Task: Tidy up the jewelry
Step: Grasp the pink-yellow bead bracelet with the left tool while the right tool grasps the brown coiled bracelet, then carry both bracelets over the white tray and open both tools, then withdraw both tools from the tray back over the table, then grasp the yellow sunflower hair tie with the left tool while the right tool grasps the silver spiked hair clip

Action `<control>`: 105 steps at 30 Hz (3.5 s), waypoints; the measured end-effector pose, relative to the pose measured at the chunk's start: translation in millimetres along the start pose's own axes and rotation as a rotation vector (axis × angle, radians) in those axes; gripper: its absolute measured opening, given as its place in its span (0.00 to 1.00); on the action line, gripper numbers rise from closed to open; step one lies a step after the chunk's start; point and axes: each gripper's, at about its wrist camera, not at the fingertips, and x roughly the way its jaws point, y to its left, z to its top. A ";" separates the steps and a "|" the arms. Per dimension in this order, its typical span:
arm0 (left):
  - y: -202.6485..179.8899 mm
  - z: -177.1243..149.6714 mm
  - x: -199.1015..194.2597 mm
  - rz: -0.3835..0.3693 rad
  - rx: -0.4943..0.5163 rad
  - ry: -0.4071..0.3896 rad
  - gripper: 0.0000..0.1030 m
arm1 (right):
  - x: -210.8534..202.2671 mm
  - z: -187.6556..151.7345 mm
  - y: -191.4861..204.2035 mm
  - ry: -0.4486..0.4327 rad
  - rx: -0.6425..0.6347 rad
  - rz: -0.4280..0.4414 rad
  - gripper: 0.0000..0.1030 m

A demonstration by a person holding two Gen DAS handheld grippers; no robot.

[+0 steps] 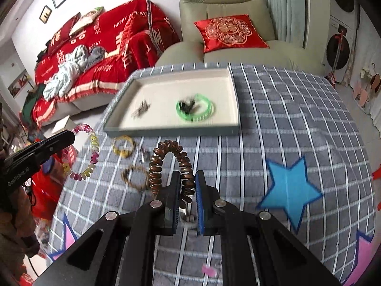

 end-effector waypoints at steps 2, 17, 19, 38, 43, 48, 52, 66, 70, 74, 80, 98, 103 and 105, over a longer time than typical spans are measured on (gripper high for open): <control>2.0 15.2 2.0 0.002 -0.002 -0.016 0.25 | 1.2 14.5 -2.3 -0.007 0.006 0.009 0.13; 4.8 123.1 53.7 0.063 0.020 -0.063 0.25 | 50.4 127.4 -18.9 -0.014 0.058 0.001 0.13; 7.1 122.7 69.4 0.070 0.020 -0.044 0.25 | 61.4 132.6 -22.5 -0.007 0.067 -0.001 0.13; 24.6 62.0 175.5 0.152 0.027 0.127 0.25 | 181.6 138.8 -44.5 0.086 0.073 -0.124 0.13; 24.3 54.3 184.6 0.173 0.043 0.137 0.25 | 194.2 137.5 -48.7 0.101 0.084 -0.123 0.14; 21.8 50.1 185.6 0.189 0.055 0.137 0.25 | 195.7 137.5 -52.1 0.113 0.097 -0.112 0.35; 21.1 49.3 181.0 0.201 0.055 0.124 0.25 | 184.2 135.0 -55.0 0.083 0.117 -0.088 0.56; 31.0 14.8 115.3 0.230 0.004 0.076 0.26 | 109.2 76.4 -28.5 0.020 0.109 0.011 0.72; 37.8 -2.3 98.2 0.228 -0.026 0.073 0.26 | 94.3 41.9 -24.1 0.034 0.123 0.025 0.72; 41.4 -18.4 87.9 0.237 -0.042 0.081 0.26 | 86.1 13.4 -22.9 0.058 0.142 0.038 0.72; 45.9 -37.3 81.6 0.225 -0.078 0.106 0.26 | 75.6 -17.3 -19.4 0.077 0.124 0.038 0.72; 47.7 -54.3 74.6 0.270 -0.113 0.100 1.00 | 69.3 -50.4 -1.4 0.093 -0.142 0.099 0.79; 53.3 -57.2 83.9 0.259 -0.152 0.136 1.00 | 75.3 -55.1 2.3 0.123 -0.255 0.123 0.79; 55.0 -58.3 87.4 0.253 -0.168 0.143 1.00 | 76.7 -57.5 7.6 0.134 -0.307 0.135 0.79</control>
